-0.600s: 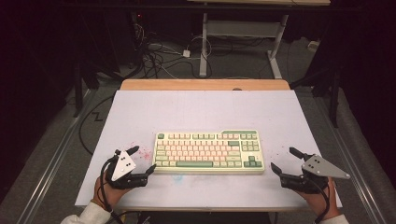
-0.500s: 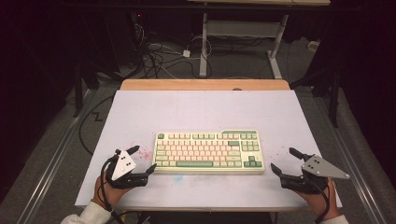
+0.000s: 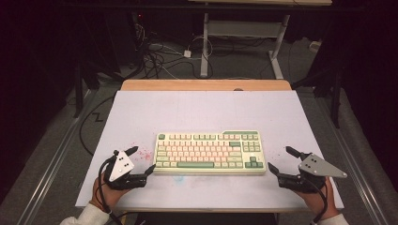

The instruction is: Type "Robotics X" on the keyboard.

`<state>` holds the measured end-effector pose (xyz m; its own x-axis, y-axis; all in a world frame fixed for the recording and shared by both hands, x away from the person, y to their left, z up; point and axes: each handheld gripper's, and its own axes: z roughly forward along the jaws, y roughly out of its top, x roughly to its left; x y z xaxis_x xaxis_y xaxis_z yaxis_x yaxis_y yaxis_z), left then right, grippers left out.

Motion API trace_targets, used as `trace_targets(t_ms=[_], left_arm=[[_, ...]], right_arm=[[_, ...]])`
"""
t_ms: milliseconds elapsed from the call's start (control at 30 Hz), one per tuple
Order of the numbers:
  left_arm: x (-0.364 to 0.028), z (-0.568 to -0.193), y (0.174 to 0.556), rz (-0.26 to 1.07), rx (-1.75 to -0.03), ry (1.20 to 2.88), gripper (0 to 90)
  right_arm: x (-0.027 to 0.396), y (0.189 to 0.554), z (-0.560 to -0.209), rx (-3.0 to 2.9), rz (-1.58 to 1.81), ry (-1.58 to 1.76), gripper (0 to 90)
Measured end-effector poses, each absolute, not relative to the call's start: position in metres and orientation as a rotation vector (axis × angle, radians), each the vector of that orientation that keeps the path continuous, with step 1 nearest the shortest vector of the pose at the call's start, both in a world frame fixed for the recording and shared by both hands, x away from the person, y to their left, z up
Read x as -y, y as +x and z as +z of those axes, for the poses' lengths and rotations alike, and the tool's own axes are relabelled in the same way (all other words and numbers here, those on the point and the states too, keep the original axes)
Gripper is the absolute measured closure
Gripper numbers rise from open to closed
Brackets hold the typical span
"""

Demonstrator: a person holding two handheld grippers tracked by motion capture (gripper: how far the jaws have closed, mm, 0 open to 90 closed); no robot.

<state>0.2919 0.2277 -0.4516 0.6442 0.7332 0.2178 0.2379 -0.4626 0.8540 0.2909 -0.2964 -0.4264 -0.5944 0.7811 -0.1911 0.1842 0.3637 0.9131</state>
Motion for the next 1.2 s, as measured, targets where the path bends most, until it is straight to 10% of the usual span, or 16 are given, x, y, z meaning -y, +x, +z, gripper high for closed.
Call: trace_targets(t_ms=[233, 567, 900, 1200], left_arm=[[-0.229, -0.45, 0.296, 0.7, -0.791, 2.003, 31.6], [-0.226, -0.452, 0.297, 0.686, -0.789, 2.034, 34.7], [-0.222, -0.449, 0.306, 0.596, -0.777, 2.09, 86.3], [-0.21, -0.449, 0.322, 0.606, -0.825, 2.092, 56.3]], right_arm=[[0.278, 0.301, -0.428, -2.055, 1.213, 0.801, 32.6], [0.266, 0.303, -0.429, -2.153, 1.186, 0.75, 81.5], [0.252, 0.308, -0.43, -2.226, 1.156, 0.702, 90.0], [0.235, 0.317, -0.435, -2.292, 1.119, 0.677, 90.0]])
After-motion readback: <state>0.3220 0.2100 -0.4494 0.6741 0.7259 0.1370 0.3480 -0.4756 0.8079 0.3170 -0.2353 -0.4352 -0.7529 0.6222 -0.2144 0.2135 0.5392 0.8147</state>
